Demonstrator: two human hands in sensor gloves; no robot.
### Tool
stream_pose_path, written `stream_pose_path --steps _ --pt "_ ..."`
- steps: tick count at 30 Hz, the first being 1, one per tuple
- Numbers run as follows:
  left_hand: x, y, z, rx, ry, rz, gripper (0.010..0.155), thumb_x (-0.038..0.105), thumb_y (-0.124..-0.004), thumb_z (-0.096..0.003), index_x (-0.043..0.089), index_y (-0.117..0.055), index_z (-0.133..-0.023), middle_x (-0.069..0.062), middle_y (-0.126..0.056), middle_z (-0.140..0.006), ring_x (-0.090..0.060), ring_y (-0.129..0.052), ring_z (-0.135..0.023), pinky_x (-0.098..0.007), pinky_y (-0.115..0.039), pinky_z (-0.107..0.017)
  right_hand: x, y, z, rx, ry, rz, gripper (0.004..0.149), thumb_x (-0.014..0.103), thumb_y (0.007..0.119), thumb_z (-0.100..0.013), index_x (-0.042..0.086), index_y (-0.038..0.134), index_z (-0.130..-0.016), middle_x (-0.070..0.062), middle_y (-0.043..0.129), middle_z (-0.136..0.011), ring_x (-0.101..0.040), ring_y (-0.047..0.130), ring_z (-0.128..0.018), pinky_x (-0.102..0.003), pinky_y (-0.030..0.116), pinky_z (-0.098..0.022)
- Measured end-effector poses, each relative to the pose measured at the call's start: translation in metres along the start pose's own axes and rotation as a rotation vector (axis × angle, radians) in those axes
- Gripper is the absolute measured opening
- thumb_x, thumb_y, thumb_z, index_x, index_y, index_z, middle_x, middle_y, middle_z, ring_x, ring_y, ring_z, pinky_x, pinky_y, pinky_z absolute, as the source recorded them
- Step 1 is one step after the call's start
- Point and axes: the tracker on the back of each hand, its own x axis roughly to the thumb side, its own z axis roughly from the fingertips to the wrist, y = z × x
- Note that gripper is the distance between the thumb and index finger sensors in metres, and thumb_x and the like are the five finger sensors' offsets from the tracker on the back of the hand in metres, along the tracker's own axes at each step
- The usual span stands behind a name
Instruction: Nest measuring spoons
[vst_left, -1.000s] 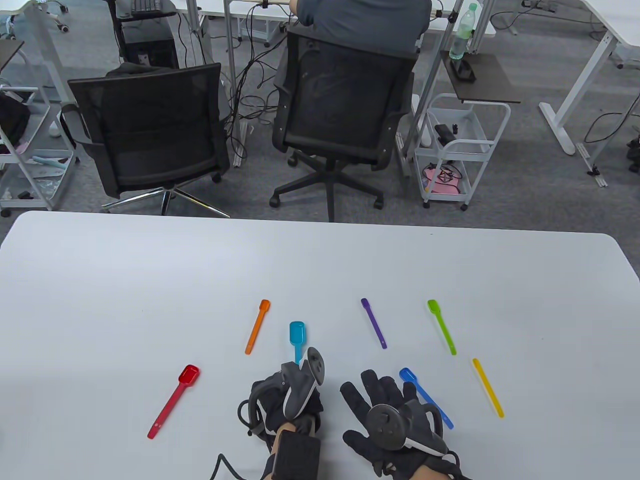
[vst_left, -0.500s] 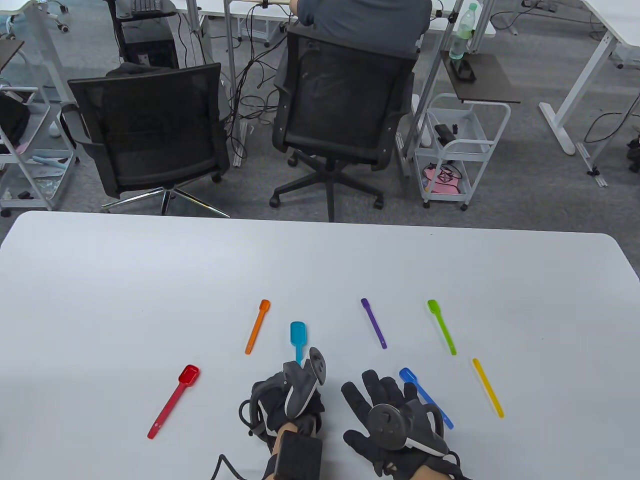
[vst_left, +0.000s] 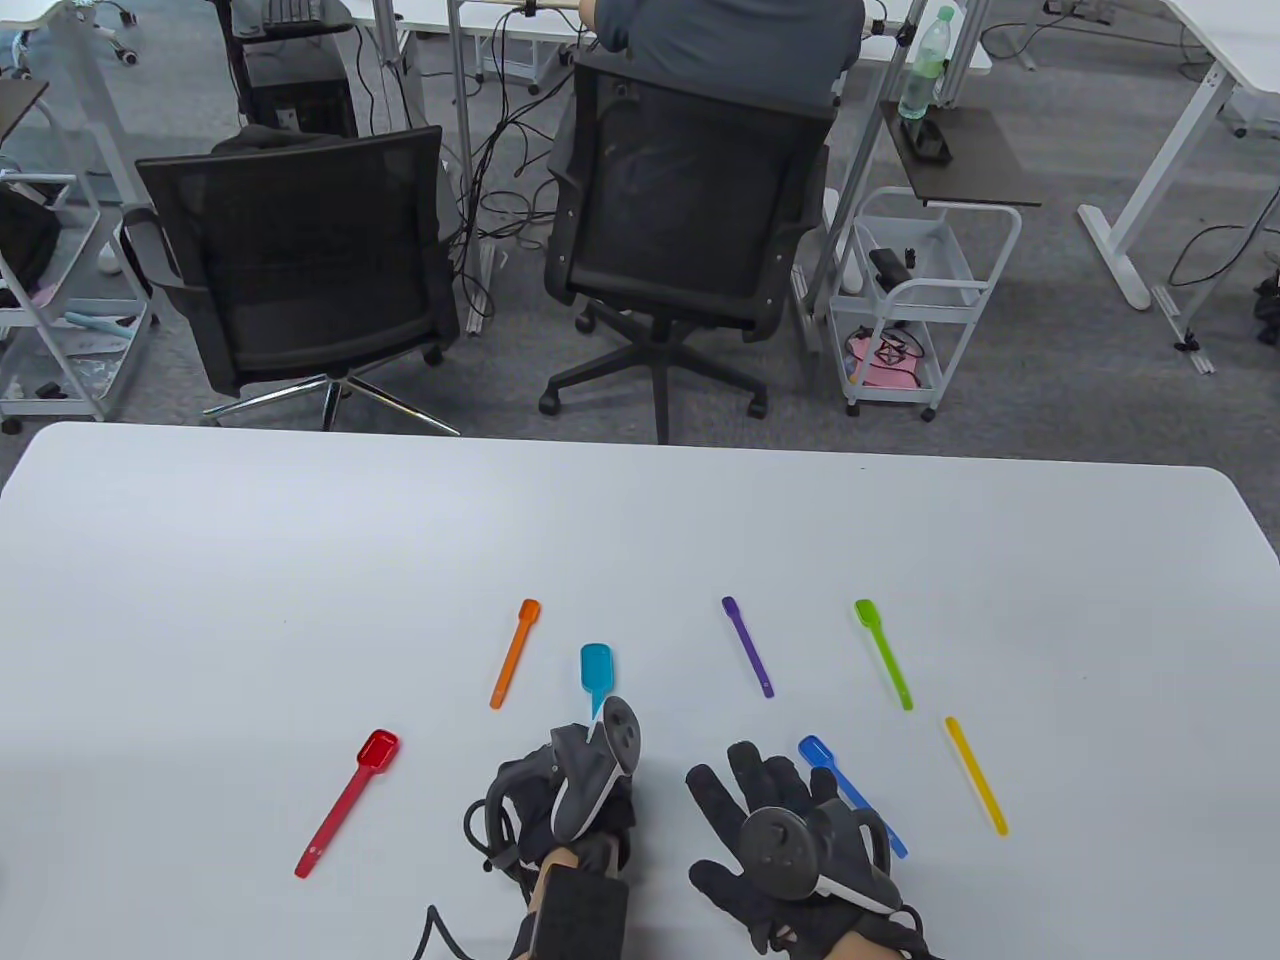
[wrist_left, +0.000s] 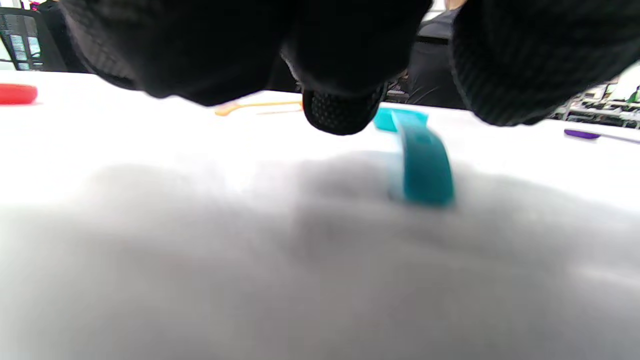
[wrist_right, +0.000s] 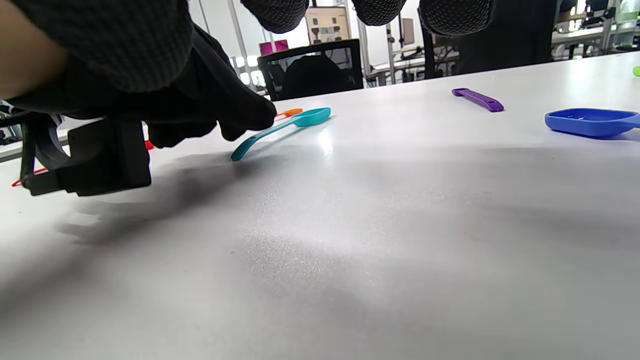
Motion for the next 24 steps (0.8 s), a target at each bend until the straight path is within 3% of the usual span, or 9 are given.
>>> stream_pose_path --steps 6,12,19,24 --pt "-0.03 0.04 0.0 0.086 -0.132 -0.087 0.074 0.065 -0.092 -0.0412 0.009 -0.089 -0.09 0.013 -0.096 -0.033 -0.014 -0.1 -0.026 -0.061 -0.074 -0.064 -0.002 0.0 0.0 0.002 -0.002 -0.008 0.084 0.064 0.077 -0.04 0.029 0.043 -0.109 -0.023 0.035 -0.115 -0.059 0.051 -0.097 -0.083 0.037 -0.06" --pt "-0.101 0.067 -0.005 0.051 -0.165 -0.114 0.078 0.064 -0.093 -0.0403 0.01 -0.083 -0.096 0.012 -0.095 -0.037 -0.015 -0.099 -0.03 -0.062 -0.071 -0.066 -0.003 0.0 0.0 0.014 0.0 -0.013 0.084 0.064 0.077 -0.04 0.028 0.044 -0.109 -0.023 0.037 -0.115 -0.06 0.053 -0.097 -0.083 0.037 -0.059" --pt "-0.185 0.061 -0.005 -0.03 -0.114 -0.138 0.082 0.065 -0.094 -0.0375 0.011 -0.082 -0.097 0.012 -0.095 -0.038 -0.015 -0.098 -0.031 -0.063 -0.07 -0.067 -0.004 0.0 0.0 0.012 0.01 -0.017 0.084 0.064 0.077 -0.04 0.028 0.044 -0.109 -0.023 0.037 -0.115 -0.06 0.053 -0.097 -0.083 0.037 -0.059" --pt "-0.222 0.044 -0.001 -0.093 -0.08 -0.115 0.083 0.065 -0.095 -0.0368 0.011 -0.081 -0.098 0.012 -0.095 -0.039 -0.015 -0.098 -0.032 -0.063 -0.069 -0.068 -0.004 0.0 -0.001 0.017 0.015 -0.018 0.084 0.064 0.077 -0.04 0.028 0.044 -0.109 -0.023 0.037 -0.115 -0.06 0.053 -0.097 -0.083 0.037 -0.06"
